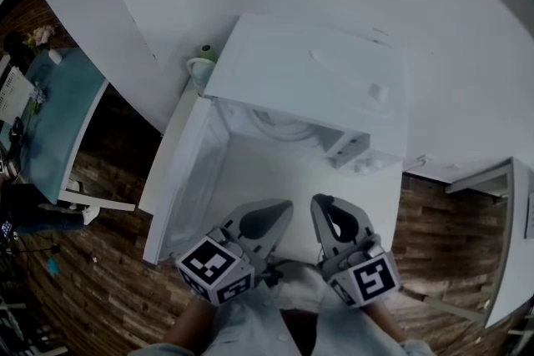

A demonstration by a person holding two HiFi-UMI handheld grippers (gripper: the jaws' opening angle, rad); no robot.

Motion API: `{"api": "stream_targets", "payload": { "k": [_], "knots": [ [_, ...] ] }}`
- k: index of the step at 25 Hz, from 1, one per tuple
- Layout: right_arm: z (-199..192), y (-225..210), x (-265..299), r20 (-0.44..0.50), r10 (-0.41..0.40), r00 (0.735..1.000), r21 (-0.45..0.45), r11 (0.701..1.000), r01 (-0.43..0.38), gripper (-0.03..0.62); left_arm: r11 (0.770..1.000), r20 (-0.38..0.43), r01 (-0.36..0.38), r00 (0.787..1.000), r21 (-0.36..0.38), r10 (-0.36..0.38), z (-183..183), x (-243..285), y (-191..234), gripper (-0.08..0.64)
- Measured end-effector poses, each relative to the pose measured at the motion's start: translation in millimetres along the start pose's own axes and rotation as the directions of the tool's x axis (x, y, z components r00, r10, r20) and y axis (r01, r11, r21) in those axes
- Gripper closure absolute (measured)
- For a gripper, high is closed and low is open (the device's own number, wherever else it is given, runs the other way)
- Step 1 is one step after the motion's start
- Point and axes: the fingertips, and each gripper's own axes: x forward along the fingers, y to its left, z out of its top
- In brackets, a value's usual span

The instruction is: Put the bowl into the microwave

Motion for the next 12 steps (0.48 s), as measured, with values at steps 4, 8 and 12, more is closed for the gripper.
{"api": "stream_targets", "payload": {
  "k": [4, 8, 12],
  "knots": [
    [-1.0, 0.0, 1.4, -0.008, 0.002, 1.0, -0.001, 1.0, -0.002, 0.591, 1.0, 0.001, 0.008, 1.0, 0.0, -0.008, -0.4, 2.9, -0.9, 0.561],
    [-0.7, 0.7, 2.5, -0.001, 0.011, 1.0, -0.005, 1.0, -0.011, 0.591, 1.0, -0.001, 0.013, 1.0, 0.002, -0.013, -0.6, 4.2, -1.4, 0.561],
    [-0.5, 1.0, 3.7, -0.002, 0.014, 1.0, -0.005, 1.0, -0.014, 0.591, 1.0, -0.008, 0.008, 1.0, -0.003, -0.008, -1.5, 3.2, 0.6, 0.561]
  ]
}}
